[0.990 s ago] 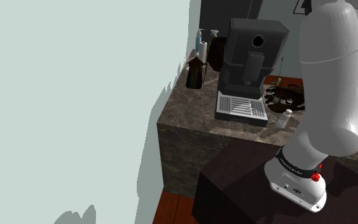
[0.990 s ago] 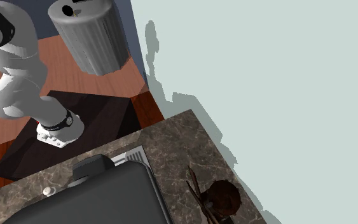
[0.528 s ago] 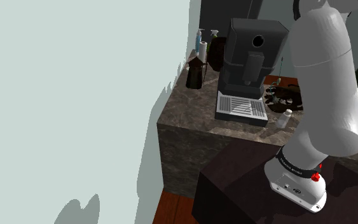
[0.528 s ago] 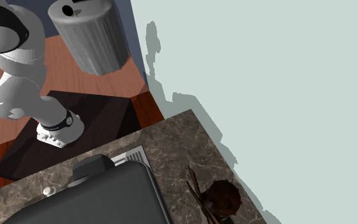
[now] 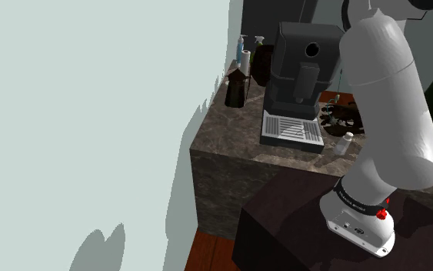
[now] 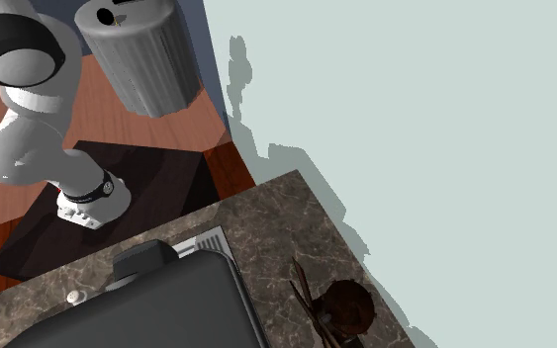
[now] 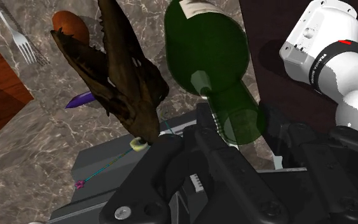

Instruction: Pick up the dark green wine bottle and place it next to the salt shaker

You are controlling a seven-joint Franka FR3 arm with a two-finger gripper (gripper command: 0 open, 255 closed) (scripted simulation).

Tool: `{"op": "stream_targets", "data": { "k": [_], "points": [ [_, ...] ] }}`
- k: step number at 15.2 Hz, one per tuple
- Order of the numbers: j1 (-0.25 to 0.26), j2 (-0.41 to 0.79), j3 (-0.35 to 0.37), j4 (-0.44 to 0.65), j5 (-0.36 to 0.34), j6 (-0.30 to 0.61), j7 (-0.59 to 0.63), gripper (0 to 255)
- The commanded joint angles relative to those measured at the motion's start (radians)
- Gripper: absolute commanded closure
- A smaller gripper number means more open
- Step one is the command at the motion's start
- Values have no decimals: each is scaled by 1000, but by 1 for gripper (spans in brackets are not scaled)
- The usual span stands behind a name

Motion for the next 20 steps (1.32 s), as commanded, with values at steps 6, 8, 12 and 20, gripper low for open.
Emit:
{"op": "stream_targets", "data": {
  "k": [6,8,12,20],
  "points": [
    [22,52,8,-125,24,76,-23,255],
    [27,65,13,-158,32,98,-29,255],
    [37,87,24,-222,47,141,-40,255],
    [55,124,55,-341,80,228,-59,255]
  ]
}}
